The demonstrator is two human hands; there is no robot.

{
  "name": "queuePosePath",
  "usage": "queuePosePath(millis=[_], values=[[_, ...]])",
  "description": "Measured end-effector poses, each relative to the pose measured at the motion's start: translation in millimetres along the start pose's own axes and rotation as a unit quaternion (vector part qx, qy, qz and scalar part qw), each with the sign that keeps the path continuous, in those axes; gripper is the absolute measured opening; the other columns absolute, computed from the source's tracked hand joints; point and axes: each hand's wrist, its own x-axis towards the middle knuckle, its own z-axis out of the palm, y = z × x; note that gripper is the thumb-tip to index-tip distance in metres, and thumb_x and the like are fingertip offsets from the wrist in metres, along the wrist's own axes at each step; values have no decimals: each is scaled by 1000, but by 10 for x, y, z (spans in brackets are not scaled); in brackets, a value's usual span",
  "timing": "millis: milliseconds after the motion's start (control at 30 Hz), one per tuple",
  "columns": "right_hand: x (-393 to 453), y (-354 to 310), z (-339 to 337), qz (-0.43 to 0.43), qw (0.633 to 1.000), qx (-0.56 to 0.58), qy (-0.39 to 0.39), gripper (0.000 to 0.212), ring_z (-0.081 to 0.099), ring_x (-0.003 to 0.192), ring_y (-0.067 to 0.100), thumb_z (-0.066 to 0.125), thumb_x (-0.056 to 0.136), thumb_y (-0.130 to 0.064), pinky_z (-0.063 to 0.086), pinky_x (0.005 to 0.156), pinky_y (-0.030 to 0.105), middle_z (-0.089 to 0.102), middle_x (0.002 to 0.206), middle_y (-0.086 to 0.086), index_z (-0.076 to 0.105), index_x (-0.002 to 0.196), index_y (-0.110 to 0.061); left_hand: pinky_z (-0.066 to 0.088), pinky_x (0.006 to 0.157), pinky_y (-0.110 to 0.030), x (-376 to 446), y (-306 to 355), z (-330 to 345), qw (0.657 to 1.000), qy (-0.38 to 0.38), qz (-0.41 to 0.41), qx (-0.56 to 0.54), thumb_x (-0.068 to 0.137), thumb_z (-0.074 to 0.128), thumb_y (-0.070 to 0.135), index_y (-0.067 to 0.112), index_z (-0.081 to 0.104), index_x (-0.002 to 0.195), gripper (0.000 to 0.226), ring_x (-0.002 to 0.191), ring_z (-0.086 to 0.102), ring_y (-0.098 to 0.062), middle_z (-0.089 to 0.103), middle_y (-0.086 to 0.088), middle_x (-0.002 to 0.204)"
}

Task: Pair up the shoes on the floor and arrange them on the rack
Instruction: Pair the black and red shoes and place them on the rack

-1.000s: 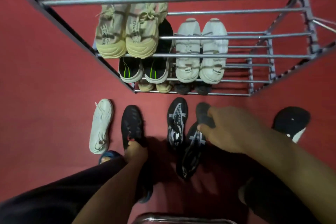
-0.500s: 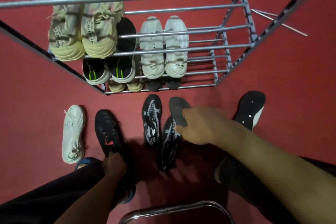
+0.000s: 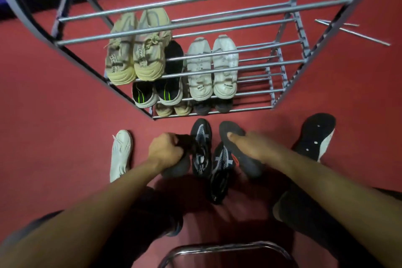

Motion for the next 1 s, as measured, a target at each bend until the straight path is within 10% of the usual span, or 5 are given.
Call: queuePosePath(millis=[133, 300, 500, 767, 1000], values=[[-234, 13, 319, 115, 913, 333, -207, 97, 60, 120, 41, 55, 75, -83, 52, 81, 51, 54, 145, 17, 47, 145, -16, 32, 54, -25, -919, 488, -164, 980, 34, 168, -104, 63, 63, 14, 23, 39, 60, 25, 52, 47, -9, 48, 9, 49], [-255, 187, 417, 75, 899, 421, -92, 17, 60, 56, 20, 63, 93, -16, 48, 51, 22, 66, 61, 7, 64, 77, -11, 46, 63, -22, -1487, 746, -24, 901, -93, 333, -261, 67, 61, 6, 26, 54, 83, 26, 66, 51, -5, 56, 11, 75], [-196, 163, 336, -23, 938, 342, -45, 39, 64, 112, 29, 58, 94, 6, 49, 106, 45, 69, 120, 16, 61, 129, -10, 49, 52, -25, -1077, 845, -180, 797, -65, -131, -586, 85, 73, 12, 13, 58, 97, 19, 57, 61, -13, 64, -4, 76], [202, 237, 8, -5, 899, 362, -247, 51, 71, 110, 26, 68, 83, -56, 56, 91, 38, 71, 129, 5, 73, 117, -18, 57, 92, -50, -768, 760, -31, 702, -162, -229, -655, 99, 59, 20, -1, 63, 125, 34, 107, 69, -39, 71, -24, 117], [996, 948, 137, 150, 975, -78, 140, 54, 60, 124, 34, 61, 87, -38, 49, 101, 40, 62, 137, 16, 60, 131, -8, 44, 107, -54, -644, 412, -20, 660, -172, -359, -637, 101, 54, 29, 11, 67, 123, 30, 112, 65, -35, 72, -18, 117]])
